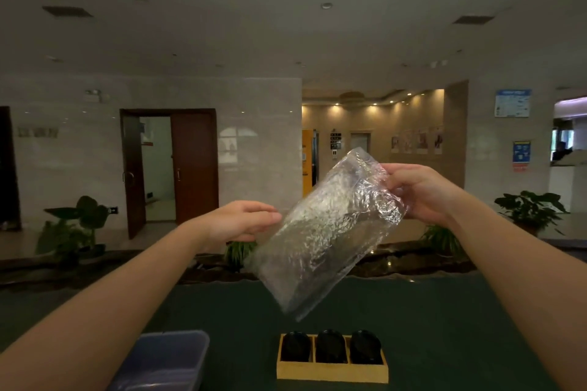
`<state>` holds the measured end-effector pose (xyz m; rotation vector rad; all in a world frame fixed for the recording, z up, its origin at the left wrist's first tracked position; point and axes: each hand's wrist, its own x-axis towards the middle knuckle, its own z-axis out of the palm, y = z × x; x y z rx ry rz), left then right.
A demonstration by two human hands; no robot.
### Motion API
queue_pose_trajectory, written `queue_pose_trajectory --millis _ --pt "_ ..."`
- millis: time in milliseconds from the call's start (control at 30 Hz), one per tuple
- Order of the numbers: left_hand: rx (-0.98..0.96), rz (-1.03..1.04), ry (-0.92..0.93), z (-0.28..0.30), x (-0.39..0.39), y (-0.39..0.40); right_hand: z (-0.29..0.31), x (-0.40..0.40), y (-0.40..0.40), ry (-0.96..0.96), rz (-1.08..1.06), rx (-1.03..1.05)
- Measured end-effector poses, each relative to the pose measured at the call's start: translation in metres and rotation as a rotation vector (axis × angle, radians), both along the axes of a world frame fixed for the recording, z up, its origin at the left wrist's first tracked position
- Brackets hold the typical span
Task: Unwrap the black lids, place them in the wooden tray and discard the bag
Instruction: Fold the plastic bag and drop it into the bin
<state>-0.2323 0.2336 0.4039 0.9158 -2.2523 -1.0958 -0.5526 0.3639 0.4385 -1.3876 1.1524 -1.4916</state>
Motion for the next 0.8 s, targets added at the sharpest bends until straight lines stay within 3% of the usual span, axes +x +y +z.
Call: queue_pose_trajectory --millis 233,300,400,467,633,800 --pt "0.009 -0.146 0.093 0.004 -0.037 0.015 0.024 0.015 0.003 0.060 0.075 -0.016" --pt "0.027 -0.158 0.223 0.004 -0.046 0.018 0.023 0.016 0.000 -0.084 0.073 -0.062" --pt "0.156 -0.191 0.441 0.003 -0.053 0.019 0.012 0.014 -0.005 -0.471 0.153 -0.171" --pt "0.201 -0.175 0.522 0.004 -0.054 0.018 0.001 0.013 -0.010 -0.567 0.168 -0.165" --pt "0.257 -0.147 0.605 0.003 -0.056 0.014 -0.031 0.025 -0.021 -0.337 0.170 0.044" --pt "0.302 -0.096 0.645 -0.003 -0.057 0.012 -0.047 0.038 -0.027 -0.173 0.194 0.086"
